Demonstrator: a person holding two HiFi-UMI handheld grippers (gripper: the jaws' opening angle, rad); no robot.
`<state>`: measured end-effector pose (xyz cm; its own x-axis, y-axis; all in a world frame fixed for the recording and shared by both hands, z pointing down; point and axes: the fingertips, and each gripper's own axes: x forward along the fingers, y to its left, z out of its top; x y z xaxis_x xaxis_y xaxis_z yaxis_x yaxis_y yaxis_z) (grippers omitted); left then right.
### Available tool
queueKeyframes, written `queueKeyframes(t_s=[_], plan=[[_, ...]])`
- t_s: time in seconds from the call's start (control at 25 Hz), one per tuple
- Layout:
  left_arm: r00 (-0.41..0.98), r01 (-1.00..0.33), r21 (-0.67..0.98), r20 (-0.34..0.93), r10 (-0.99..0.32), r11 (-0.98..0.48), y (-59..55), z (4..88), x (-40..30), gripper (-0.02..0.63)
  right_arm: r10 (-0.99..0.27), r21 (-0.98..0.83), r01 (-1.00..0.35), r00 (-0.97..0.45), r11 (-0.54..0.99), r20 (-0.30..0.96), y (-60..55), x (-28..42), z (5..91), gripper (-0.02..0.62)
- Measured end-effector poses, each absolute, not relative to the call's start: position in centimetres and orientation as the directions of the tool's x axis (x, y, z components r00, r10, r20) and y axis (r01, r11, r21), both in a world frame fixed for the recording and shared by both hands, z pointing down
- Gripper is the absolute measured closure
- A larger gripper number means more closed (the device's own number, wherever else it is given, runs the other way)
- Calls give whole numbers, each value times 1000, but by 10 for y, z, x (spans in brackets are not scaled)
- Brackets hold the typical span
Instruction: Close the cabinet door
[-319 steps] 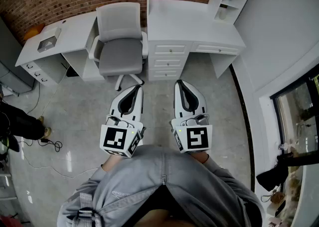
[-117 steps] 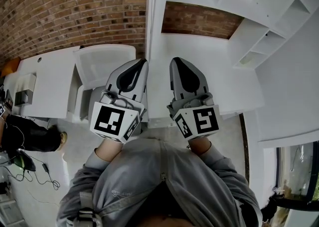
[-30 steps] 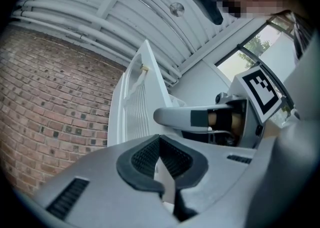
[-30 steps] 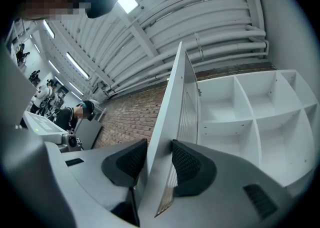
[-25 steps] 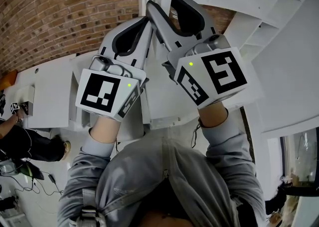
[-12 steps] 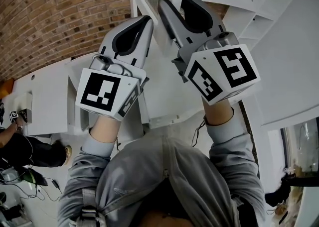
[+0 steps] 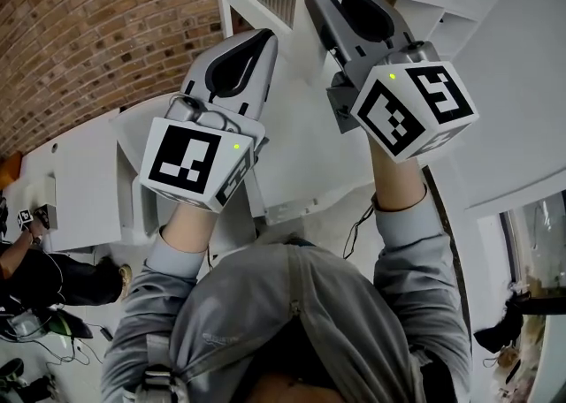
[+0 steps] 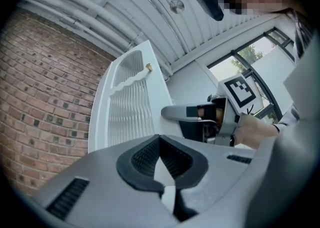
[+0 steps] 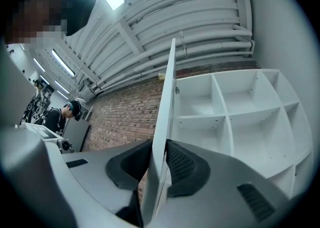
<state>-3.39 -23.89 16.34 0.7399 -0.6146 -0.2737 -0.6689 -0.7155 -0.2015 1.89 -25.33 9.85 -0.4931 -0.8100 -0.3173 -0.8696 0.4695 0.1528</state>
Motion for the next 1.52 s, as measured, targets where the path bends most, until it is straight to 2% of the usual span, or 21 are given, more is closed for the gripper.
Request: queueKeyframes(t_s=[0.32, 0.68, 1.52], plan=[[767, -639, -196, -245, -593, -744, -247, 174, -4, 600, -813, 132, -865, -500, 483, -299, -270, 53, 101, 503], [742, -664, -169, -275, -612, -729, -260, 173, 22, 600, -767, 139, -817, -574, 559, -288, -281, 72, 99, 502], [712, -696, -157, -270, -648, -700, -297, 175, 65, 600, -714, 100, -762, -637, 640, -289, -317, 120, 98, 502]])
